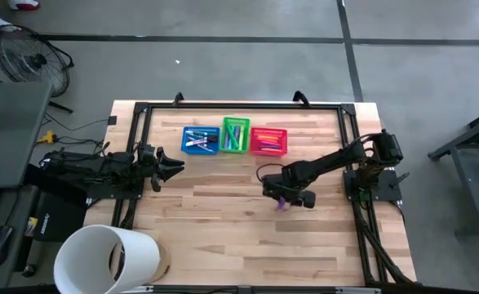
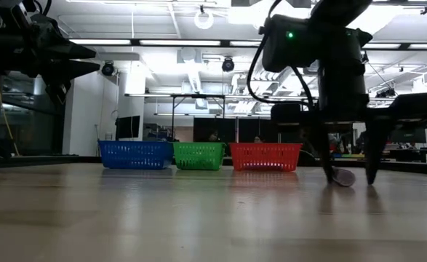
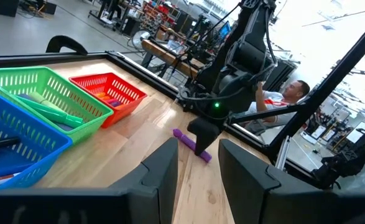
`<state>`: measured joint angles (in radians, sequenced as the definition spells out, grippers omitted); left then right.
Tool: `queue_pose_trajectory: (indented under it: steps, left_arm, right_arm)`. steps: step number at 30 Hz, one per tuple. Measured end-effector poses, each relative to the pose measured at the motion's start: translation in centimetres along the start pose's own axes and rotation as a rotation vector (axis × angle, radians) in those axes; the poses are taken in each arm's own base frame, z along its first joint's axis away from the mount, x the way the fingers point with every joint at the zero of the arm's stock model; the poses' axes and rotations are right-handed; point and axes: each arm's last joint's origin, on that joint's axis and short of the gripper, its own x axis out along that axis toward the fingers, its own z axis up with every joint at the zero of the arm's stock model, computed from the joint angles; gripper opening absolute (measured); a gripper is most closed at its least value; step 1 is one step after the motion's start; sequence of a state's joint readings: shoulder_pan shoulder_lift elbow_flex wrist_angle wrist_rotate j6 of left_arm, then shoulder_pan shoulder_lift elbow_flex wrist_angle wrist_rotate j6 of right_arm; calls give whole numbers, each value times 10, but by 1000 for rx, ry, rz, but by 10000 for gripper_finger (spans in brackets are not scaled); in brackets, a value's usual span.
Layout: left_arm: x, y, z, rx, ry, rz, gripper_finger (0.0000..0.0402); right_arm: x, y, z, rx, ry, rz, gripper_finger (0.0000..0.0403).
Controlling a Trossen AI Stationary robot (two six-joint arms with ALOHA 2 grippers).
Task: Pick & Place Markers
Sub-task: Put the purple highlighter into the green bin
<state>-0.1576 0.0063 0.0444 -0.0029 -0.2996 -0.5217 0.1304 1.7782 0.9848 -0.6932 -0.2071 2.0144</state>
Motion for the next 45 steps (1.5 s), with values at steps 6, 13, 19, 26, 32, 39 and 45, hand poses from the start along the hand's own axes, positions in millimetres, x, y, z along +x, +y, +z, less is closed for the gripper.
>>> queue_pose_trajectory:
  steps: [6,13,19,26,32,39,45]
  left_arm:
    - [0,0,0,0,0,0,115]
    - [0,0,0,0,0,0,115]
    - [0,0,0,0,0,0,115]
    - [0,0,0,0,0,0,115]
    - [0,0,0,0,0,0,115]
    - [0,0,0,0,0,0,115]
    - [0,0,0,0,0,0,115]
  right_arm:
    - [0,-2,0,-137,9,-20,177]
    - [0,-4,1,-124,-6,-40,159]
    - [0,-5,2,-97,-14,-58,134]
    - [0,-5,2,-102,-35,-51,107]
    - [0,-5,2,-101,-35,-51,80]
    - [0,-5,1,-119,-25,-42,63]
    - [1,-4,-2,-170,-15,-22,55]
